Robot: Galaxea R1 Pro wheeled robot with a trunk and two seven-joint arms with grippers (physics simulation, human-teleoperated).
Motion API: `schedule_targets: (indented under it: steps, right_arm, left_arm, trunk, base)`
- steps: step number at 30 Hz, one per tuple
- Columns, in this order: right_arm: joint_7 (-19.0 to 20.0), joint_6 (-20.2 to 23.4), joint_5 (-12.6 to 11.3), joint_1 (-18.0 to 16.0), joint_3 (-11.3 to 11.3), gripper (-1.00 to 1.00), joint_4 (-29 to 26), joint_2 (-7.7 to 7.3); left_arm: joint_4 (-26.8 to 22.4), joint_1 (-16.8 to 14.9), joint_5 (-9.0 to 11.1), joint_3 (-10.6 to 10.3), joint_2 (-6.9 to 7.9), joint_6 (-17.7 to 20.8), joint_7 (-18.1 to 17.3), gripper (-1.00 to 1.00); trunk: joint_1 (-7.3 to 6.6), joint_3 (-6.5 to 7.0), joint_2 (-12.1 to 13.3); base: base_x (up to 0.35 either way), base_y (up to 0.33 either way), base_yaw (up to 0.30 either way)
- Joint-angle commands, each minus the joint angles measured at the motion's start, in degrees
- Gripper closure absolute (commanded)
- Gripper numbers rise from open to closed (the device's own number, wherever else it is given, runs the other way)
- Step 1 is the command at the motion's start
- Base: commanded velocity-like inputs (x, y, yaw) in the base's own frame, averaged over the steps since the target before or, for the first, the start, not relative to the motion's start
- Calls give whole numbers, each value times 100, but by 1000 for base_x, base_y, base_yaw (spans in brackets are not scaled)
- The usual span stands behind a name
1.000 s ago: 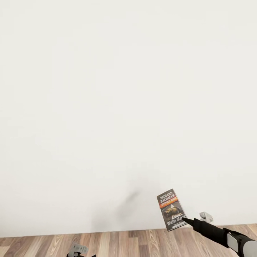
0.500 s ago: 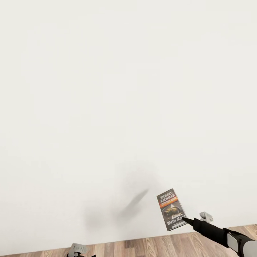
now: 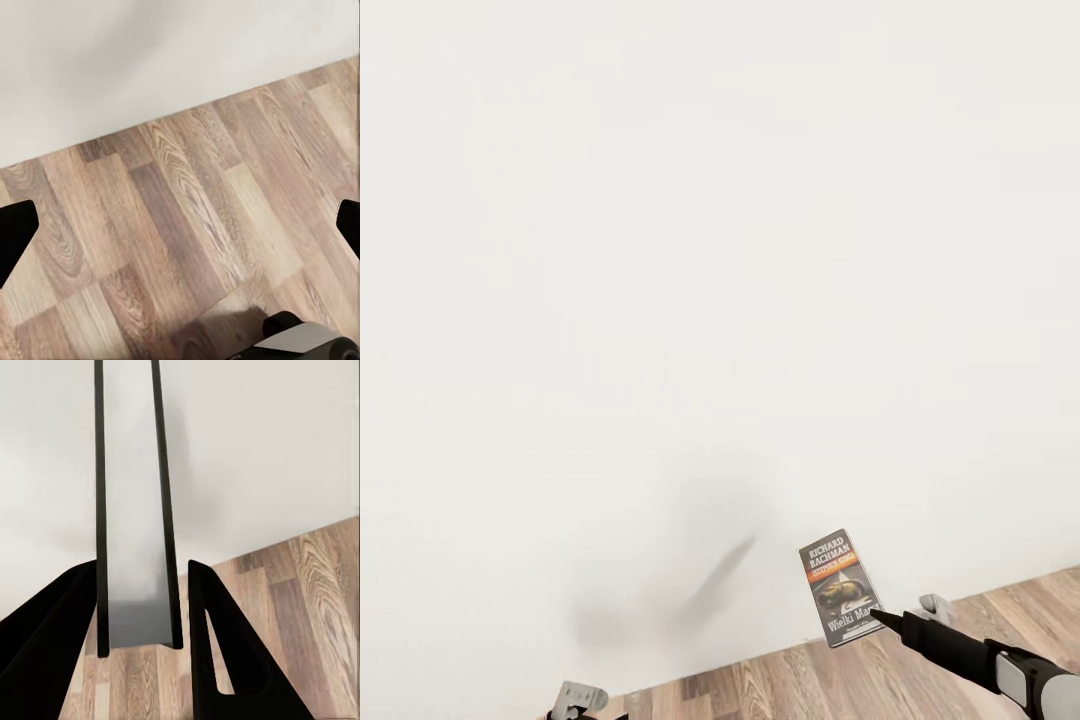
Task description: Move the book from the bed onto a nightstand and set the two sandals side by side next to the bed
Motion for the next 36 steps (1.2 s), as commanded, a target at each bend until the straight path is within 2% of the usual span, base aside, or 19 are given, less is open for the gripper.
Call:
schedule_targets:
  steps: [1, 17, 21, 24, 27, 31, 36]
  right_arm:
    - [27, 57, -66, -8, 3, 100, 14, 3]
    - [25, 57, -66, -8, 3, 100, 12, 3]
    - [25, 57, -66, -8, 3, 100, 12, 3]
    - [25, 57, -66, -8, 3, 100, 12, 1]
    - [25, 57, -66, -8, 3, 100, 12, 2]
    - [25, 57, -66, -8, 3, 100, 12, 2]
    - [32, 57, -66, -8, 3, 100, 12, 0]
  left_arm:
    - [3, -1, -61, 44, 1, -35, -14, -100]
    - [9, -1, -63, 44, -2, -35, -13, -100]
    - [74, -1, -101, 34, -174, -35, -8, -100]
    - [201, -1, -175, 12, -274, -35, 4, -100]
    - [267, -1, -347, 4, -331, -36, 158, -100]
    - [310, -1, -624, 0, -361, -35, 604, -100]
    - [318, -3, -700, 0, -364, -35, 753, -100]
  trunk:
    - [2, -2, -5]
    - [2, -2, -5]
    - [2, -2, -5]
    - [2, -2, -5]
    - [2, -2, -5]
    - [2, -2, -5]
    - [2, -2, -5]
  base:
    - [0, 0, -282]
    - [121, 0, -282]
    - [3, 0, -282]
    - [1, 0, -282]
    - [0, 0, -282]
    - [0, 0, -282]
    - [0, 0, -282]
